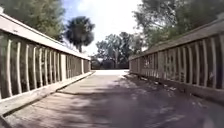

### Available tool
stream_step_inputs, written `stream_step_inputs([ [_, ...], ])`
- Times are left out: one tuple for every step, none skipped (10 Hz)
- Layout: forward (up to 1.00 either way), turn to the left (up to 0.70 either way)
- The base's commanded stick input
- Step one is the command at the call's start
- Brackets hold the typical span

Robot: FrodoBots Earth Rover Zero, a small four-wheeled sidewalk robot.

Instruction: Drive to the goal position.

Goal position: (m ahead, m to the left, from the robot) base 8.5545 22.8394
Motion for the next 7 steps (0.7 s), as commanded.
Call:
stream_step_inputs([
  [0.70,0.00],
  [0.70,0.00],
  [0.70,0.00],
  [0.70,0.00],
  [0.70,0.00],
  [0.70,0.00],
  [0.70,0.00],
])
